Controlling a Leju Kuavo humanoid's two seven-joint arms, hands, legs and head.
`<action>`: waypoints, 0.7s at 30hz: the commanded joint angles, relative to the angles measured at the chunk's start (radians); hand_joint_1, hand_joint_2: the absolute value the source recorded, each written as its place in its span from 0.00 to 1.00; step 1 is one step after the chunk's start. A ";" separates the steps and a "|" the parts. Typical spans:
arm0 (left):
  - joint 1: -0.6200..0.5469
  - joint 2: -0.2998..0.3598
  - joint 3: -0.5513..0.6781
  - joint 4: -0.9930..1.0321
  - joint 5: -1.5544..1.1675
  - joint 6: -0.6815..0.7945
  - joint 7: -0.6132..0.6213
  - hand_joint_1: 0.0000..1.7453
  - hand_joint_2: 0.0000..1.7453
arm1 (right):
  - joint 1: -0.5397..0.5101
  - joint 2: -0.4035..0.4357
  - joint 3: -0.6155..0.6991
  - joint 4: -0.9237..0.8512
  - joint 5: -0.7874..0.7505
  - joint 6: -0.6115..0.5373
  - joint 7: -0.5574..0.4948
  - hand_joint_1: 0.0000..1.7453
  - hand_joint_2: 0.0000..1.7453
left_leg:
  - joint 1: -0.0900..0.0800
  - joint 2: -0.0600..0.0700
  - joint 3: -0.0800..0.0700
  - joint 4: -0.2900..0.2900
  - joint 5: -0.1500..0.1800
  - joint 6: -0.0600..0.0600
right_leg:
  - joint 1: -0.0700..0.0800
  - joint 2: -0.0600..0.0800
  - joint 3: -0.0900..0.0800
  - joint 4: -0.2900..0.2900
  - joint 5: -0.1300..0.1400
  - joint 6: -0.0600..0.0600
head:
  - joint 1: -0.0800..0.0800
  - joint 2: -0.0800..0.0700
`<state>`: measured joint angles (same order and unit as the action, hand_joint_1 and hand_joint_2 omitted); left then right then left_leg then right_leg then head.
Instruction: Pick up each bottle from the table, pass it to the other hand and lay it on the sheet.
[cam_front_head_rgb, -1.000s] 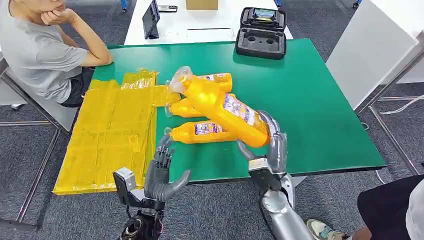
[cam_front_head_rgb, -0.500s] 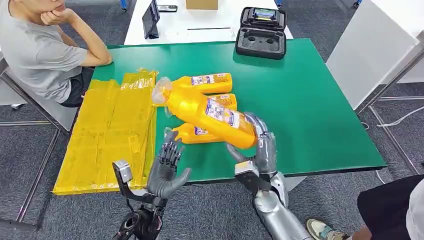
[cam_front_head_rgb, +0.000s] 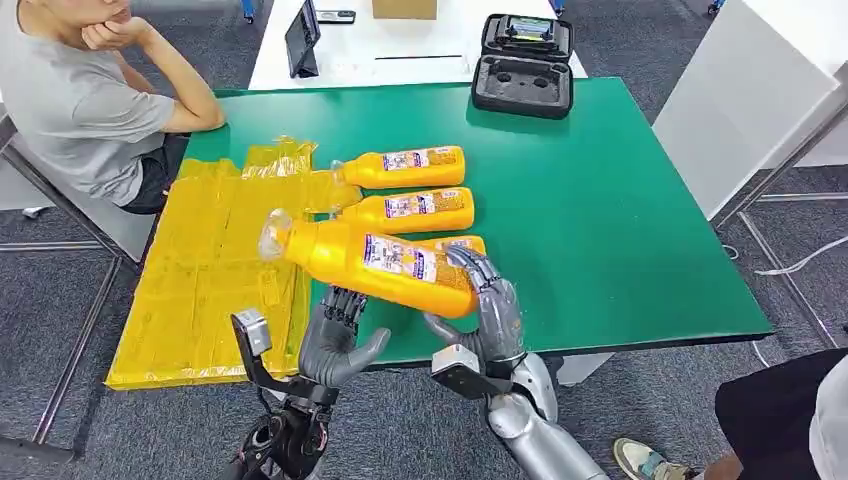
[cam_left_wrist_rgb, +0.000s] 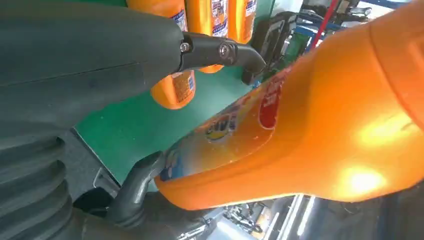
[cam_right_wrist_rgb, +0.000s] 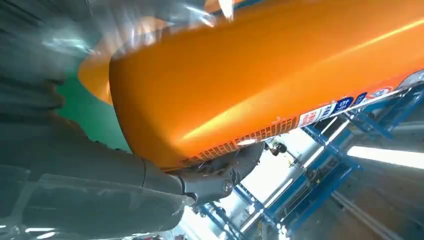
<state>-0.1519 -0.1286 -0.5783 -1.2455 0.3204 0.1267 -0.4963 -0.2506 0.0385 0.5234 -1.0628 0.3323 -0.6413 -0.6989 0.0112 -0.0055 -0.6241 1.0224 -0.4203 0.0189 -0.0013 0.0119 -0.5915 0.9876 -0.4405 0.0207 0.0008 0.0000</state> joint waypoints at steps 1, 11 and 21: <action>-0.064 0.011 -0.026 0.106 -0.003 0.029 -0.025 0.00 1.00 | -0.063 0.024 0.078 0.137 -0.001 -0.002 0.001 1.00 1.00 | 0.000 0.001 0.004 -0.001 -0.001 0.000 | 0.000 0.000 0.003 -0.001 0.000 0.000 | 0.001 0.000; -0.069 0.008 -0.028 0.114 0.010 0.032 -0.018 0.00 1.00 | -0.073 0.023 0.098 0.145 -0.004 -0.009 0.001 1.00 1.00 | -0.001 0.001 0.008 -0.002 -0.002 0.000 | 0.000 -0.001 0.007 -0.002 -0.001 0.000 | 0.000 0.000; -0.085 0.000 -0.029 0.098 0.124 -0.037 0.018 0.00 1.00 | -0.110 0.053 0.165 0.211 -0.009 -0.049 0.001 1.00 1.00 | 0.000 0.001 0.003 -0.001 -0.001 0.000 | 0.000 0.000 0.003 -0.001 -0.001 0.000 | 0.000 0.000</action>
<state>-0.1899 -0.1343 -0.5829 -1.1894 0.4245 0.1030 -0.4894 -0.2958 0.0774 0.6248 -0.9606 0.3319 -0.6771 -0.6989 0.0114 -0.0054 -0.6240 1.0225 -0.4202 0.0188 -0.0013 0.0120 -0.5917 0.9876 -0.4405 0.0207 0.0011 0.0000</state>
